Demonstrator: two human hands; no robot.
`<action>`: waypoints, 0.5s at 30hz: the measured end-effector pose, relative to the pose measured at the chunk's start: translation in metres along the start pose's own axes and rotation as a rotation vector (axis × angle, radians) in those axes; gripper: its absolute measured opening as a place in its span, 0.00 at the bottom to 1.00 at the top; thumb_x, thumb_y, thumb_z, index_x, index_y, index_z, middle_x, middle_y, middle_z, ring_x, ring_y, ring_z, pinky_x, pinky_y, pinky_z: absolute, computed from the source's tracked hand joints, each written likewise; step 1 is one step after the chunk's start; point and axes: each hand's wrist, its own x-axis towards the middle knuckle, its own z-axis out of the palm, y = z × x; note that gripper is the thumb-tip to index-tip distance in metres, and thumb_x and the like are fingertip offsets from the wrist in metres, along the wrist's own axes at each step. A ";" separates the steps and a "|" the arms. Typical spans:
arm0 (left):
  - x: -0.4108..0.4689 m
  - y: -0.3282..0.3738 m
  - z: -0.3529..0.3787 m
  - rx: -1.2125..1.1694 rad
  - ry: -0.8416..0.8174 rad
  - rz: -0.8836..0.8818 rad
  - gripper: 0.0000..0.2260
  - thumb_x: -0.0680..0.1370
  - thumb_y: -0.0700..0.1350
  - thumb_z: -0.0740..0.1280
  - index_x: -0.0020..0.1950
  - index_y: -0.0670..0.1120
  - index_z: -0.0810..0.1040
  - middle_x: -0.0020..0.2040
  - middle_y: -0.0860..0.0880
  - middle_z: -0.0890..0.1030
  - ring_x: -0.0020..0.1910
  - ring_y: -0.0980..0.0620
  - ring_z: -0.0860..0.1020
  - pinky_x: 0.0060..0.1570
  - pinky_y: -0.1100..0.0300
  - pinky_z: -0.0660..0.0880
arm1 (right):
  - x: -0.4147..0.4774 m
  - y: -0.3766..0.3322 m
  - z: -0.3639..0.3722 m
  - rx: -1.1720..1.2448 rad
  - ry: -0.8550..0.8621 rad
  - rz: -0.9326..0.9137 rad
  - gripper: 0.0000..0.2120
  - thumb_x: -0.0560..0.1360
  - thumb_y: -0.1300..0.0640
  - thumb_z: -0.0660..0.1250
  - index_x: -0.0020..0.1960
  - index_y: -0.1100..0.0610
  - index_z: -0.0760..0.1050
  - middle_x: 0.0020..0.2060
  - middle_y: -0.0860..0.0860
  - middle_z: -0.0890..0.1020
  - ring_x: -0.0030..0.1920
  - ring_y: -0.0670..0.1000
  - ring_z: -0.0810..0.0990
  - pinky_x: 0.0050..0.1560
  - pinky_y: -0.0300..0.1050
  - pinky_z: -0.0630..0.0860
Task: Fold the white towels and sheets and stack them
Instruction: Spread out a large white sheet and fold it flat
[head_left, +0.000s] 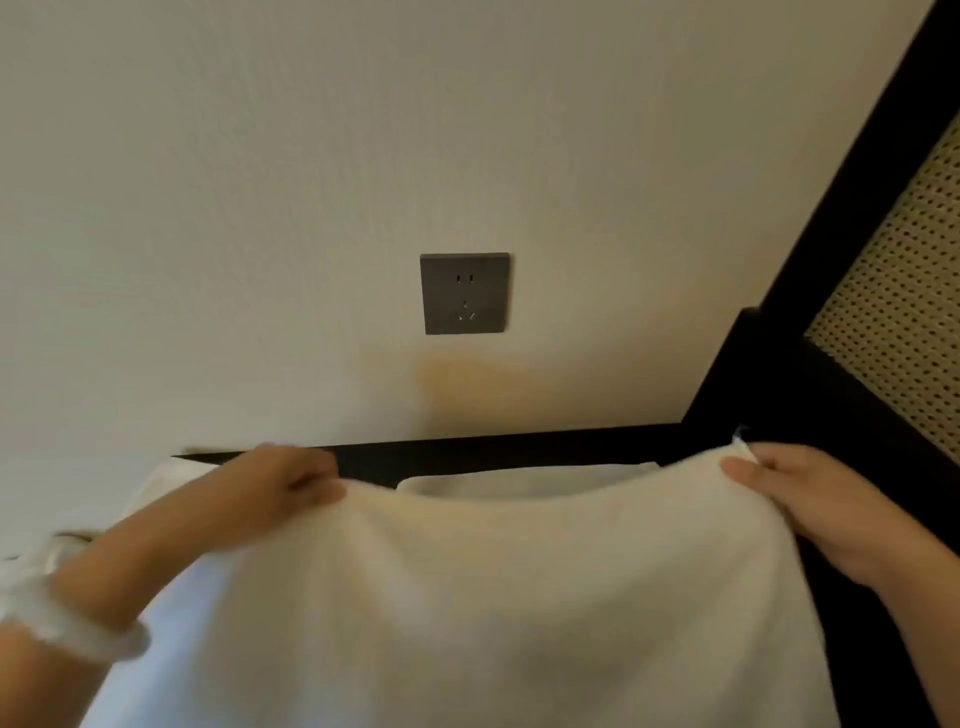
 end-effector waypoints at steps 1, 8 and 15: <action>0.017 -0.001 0.001 0.004 0.026 0.006 0.12 0.80 0.53 0.63 0.37 0.52 0.73 0.33 0.56 0.77 0.34 0.61 0.75 0.35 0.68 0.68 | 0.018 0.000 0.008 -0.001 0.072 0.001 0.09 0.79 0.56 0.66 0.48 0.57 0.85 0.45 0.56 0.87 0.44 0.55 0.86 0.45 0.49 0.76; 0.079 -0.040 0.076 -0.100 0.002 -0.092 0.11 0.82 0.47 0.63 0.39 0.48 0.74 0.38 0.51 0.78 0.39 0.51 0.77 0.36 0.64 0.68 | 0.096 0.051 0.061 -0.211 0.225 0.169 0.07 0.80 0.61 0.65 0.44 0.60 0.77 0.46 0.60 0.82 0.43 0.56 0.79 0.46 0.50 0.76; 0.108 -0.017 0.071 -0.100 -0.121 -0.003 0.10 0.76 0.60 0.69 0.42 0.56 0.76 0.40 0.57 0.78 0.38 0.60 0.76 0.38 0.67 0.68 | 0.103 0.046 0.056 -0.230 0.161 0.125 0.04 0.78 0.60 0.68 0.48 0.61 0.80 0.43 0.56 0.83 0.44 0.55 0.82 0.38 0.44 0.76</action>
